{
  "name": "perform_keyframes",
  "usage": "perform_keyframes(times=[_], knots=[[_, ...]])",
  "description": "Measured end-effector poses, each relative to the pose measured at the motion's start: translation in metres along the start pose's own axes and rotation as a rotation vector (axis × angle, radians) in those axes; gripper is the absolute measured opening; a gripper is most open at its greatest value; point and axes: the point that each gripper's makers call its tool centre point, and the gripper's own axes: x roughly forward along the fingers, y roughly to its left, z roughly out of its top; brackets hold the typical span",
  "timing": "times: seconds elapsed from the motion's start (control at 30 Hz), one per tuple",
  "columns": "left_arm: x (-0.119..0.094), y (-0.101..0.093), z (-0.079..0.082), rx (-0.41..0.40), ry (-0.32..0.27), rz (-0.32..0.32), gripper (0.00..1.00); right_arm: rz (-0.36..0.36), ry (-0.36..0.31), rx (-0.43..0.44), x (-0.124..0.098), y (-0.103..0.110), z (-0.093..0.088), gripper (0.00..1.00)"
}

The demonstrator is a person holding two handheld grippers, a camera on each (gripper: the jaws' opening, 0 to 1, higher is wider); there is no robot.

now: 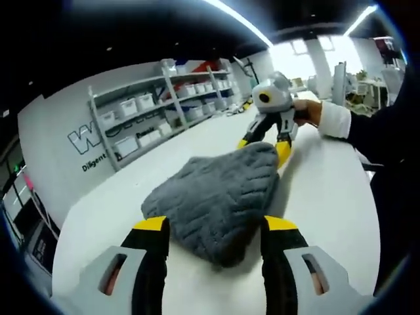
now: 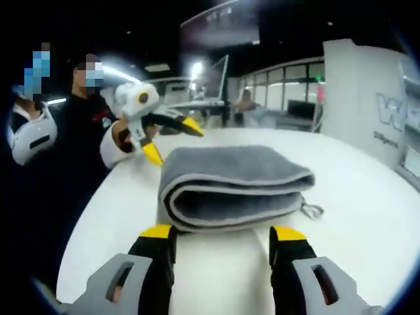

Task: Open the folded towel by lifting each exposed corner and separating the folded layers until the towel lies flat within the target outline without major curled edges

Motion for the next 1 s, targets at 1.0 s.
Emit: perform_keyframes(times=[1.0], knots=[[0.019, -0.020, 0.010, 0.078, -0.043, -0.046, 0.32, -0.107, -0.181, -0.118, -0.012, -0.015, 0.041, 0.45]])
